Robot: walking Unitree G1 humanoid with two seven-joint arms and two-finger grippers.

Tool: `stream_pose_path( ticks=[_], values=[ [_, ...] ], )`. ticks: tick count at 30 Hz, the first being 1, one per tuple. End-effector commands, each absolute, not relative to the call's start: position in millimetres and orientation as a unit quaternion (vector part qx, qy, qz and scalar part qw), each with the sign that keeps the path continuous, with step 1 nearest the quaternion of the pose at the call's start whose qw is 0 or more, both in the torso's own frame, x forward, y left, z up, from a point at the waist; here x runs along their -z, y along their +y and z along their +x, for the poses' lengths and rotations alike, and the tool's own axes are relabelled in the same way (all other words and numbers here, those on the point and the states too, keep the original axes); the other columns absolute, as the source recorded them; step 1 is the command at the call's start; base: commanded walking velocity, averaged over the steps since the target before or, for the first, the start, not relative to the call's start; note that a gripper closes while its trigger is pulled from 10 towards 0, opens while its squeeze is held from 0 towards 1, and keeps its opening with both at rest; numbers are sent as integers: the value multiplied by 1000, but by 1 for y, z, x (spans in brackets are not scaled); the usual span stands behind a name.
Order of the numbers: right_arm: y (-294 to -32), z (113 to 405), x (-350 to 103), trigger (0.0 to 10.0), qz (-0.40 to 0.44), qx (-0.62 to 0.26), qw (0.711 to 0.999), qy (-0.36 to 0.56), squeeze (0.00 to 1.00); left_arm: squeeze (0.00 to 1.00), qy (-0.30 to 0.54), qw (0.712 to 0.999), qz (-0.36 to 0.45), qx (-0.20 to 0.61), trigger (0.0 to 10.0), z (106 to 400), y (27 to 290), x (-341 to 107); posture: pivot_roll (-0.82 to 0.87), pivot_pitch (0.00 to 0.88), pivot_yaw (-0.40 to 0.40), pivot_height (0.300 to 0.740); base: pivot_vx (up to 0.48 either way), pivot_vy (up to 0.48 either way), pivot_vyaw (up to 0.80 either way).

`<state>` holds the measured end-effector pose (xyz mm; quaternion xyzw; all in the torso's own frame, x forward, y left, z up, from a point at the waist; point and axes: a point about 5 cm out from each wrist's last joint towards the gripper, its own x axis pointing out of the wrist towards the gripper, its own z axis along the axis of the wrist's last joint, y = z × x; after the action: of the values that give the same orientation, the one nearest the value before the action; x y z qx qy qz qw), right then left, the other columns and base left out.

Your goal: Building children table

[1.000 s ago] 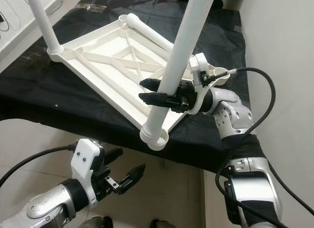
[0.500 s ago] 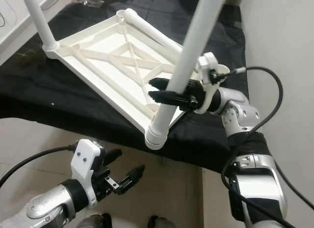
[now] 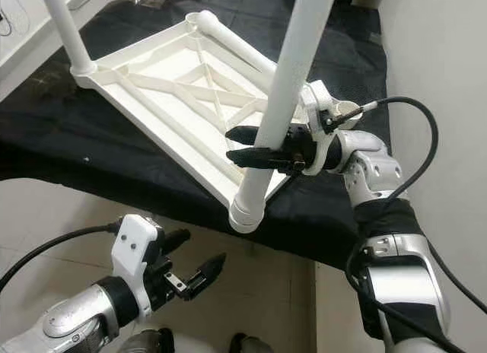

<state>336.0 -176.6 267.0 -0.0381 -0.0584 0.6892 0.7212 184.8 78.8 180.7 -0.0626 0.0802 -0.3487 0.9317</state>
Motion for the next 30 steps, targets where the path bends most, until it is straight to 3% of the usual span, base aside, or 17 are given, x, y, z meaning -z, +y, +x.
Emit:
stream_pose_path(
  ticks=[1, 5, 7, 9, 11, 30],
  values=[
    [-180, 340, -229, 10000, -96, -644, 758, 35, 0, 0, 84, 930, -63, 353, 10000, 181, 77, -180, 168, 270, -80, 740, 0, 0, 0],
    [-175, 347, -235, 10000, -120, -600, 791, 14, 0, 0, 82, 930, -63, 353, 10000, 182, 76, -180, 161, 266, -80, 740, 0, 0, 0],
    [-178, 353, -236, 10000, -125, -556, 822, 5, 0, 0, 81, 930, -64, 353, 10000, 182, 76, -180, 160, 264, -82, 740, 0, 0, 0],
    [-178, 353, -236, 10000, -125, -556, 822, 5, 0, 0, 81, 930, -64, 353, 10000, 182, 76, -180, 160, 264, -82, 740, 0, 0, 0],
    [-182, 355, -233, 10000, -122, -522, 844, 2, 0, 0, 80, 930, -64, 353, 10000, 182, 76, -180, 160, 264, -82, 740, 0, 0, 0],
    [-182, 361, -218, 10000, -87, -435, 896, 2, 0, 0, 77, 930, -56, 355, 10000, 182, 76, -179, 162, 253, -81, 740, 0, 0, 0]
  ],
)
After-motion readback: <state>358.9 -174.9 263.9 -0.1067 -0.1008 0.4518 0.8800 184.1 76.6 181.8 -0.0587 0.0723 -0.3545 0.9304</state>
